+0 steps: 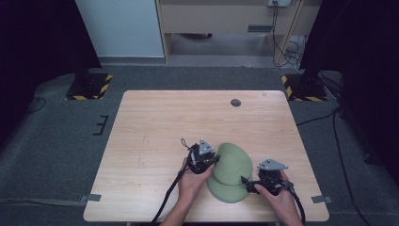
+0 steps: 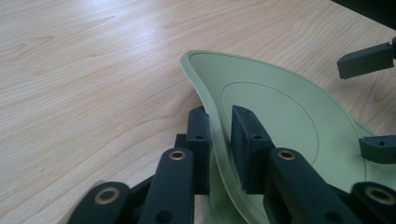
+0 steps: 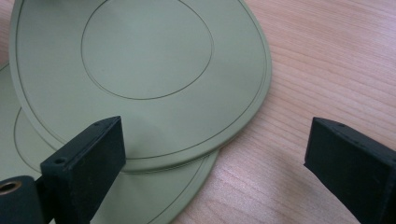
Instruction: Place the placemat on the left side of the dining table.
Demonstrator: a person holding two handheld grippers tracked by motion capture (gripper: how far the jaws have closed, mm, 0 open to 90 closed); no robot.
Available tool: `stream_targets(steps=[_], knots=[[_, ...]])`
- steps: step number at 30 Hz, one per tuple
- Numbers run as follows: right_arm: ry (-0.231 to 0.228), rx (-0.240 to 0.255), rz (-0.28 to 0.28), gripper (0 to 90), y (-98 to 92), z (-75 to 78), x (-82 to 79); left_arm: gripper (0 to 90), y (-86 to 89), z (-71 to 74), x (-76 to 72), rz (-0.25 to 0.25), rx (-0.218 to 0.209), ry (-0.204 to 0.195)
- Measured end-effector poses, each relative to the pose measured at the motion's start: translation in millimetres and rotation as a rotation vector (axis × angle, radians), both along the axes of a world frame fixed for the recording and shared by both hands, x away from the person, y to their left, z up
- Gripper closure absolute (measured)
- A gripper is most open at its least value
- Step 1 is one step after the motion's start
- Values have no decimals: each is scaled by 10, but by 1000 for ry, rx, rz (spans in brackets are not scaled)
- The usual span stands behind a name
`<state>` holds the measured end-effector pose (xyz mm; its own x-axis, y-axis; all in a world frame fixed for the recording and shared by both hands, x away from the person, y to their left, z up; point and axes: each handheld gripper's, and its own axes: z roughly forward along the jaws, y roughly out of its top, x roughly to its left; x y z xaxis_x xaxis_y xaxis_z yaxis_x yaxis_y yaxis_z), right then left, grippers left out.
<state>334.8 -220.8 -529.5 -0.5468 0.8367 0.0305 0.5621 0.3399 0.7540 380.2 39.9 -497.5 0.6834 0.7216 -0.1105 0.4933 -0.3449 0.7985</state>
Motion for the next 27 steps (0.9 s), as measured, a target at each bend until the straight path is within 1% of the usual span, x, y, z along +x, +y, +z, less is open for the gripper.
stream_targets(steps=[3,4,6,8,9,10,11,12,15,17,18,19,20,22,25,26,27], knots=[[-6,-5,-11,54,-13,6,4,800,6,8,9,-2,0,0],[-13,-7,-19,54,-36,9,10,807,10,12,11,-3,-3,-2],[-13,-1,-38,55,-74,9,18,827,18,29,14,-10,-15,1],[-13,2,-61,51,-127,3,30,843,20,51,14,-18,-26,2],[-10,5,-90,52,-180,-7,43,848,19,67,13,-24,-25,-1],[-10,5,-90,52,-180,-7,43,848,15,76,11,-25,-25,-2],[-6,-2,-118,56,-213,-14,56,851,8,98,10,-32,-22,-4],[-6,-2,-118,56,-213,-14,56,851,8,98,10,-32,-22,-4],[-1,-5,-151,57,-260,-25,77,852,1,126,8,-38,-24,-8],[0,-10,-188,57,-297,-33,95,852,-7,151,13,-51,-17,-13],[0,-10,-188,57,-297,-33,95,852,-7,151,13,-51,-17,-13],[1,-16,-204,60,-317,-43,102,852,-7,169,18,-53,-30,-8],[5,-14,-211,61,-322,-49,104,853,-7,169,18,-53,-30,-8],[4,-21,-212,62,-327,-54,107,853,-2,195,26,-58,-42,-4],[8,-25,-216,62,-322,-64,110,853,-18,260,28,-68,-45,-10],[8,-25,-216,62,-322,-64,110,854,-18,260,28,-68,-45,-10],[10,-32,-215,62,-318,-72,114,854,-27,295,26,-75,-50,-15]])
